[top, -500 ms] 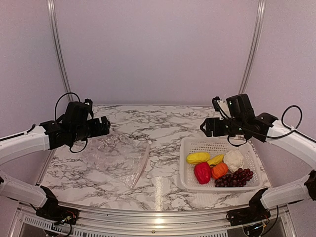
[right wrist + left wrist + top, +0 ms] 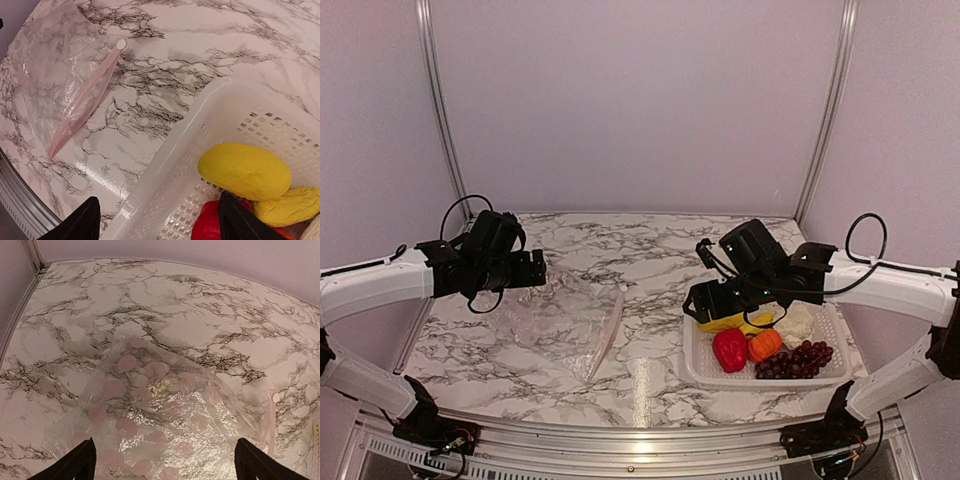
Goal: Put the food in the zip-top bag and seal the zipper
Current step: Adjust the bin at the center of the board.
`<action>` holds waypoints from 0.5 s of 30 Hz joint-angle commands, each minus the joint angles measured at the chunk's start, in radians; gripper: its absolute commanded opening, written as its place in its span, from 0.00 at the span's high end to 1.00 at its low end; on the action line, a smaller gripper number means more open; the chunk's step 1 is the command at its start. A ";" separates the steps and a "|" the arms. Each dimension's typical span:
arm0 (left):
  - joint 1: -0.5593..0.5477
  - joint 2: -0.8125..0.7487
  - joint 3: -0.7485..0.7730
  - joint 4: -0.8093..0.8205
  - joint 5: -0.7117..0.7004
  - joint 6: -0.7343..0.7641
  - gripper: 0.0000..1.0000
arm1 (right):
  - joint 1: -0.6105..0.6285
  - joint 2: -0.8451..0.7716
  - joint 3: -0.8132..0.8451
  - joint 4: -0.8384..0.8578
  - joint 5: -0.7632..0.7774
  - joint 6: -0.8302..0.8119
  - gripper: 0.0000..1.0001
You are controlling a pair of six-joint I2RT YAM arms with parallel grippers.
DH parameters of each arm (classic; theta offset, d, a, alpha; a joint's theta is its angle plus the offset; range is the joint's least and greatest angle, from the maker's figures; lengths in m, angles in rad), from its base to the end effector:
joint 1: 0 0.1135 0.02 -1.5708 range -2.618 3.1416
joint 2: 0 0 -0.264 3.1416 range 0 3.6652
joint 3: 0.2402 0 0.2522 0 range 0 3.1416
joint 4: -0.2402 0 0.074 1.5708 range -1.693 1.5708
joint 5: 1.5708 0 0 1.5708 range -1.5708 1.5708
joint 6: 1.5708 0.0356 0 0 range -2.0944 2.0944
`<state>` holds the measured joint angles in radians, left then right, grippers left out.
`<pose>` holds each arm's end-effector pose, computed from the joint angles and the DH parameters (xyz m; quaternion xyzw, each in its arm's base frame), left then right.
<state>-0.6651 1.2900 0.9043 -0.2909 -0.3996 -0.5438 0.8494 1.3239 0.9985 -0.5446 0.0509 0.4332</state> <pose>0.2286 -0.1617 0.2637 -0.0321 0.8873 -0.0936 0.4504 0.1846 0.2071 0.2643 -0.1854 0.9205 0.1861 0.2893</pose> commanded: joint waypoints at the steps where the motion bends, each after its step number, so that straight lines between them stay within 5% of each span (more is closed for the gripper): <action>1: -0.001 0.043 0.064 -0.134 0.037 -0.047 0.01 | 0.024 0.056 0.051 -0.047 0.010 0.069 0.23; 9: -0.007 0.007 0.085 -0.118 0.092 -0.052 0.14 | 0.027 0.148 0.085 -0.039 -0.001 0.090 0.23; 15: -0.008 -0.016 0.110 -0.159 0.186 -0.073 0.13 | 0.031 0.230 0.144 -0.026 0.000 0.062 0.27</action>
<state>-0.6670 1.2991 0.9817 -0.3866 -0.2832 -0.5957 0.8665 1.5047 1.0691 -0.5793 0.0498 0.5056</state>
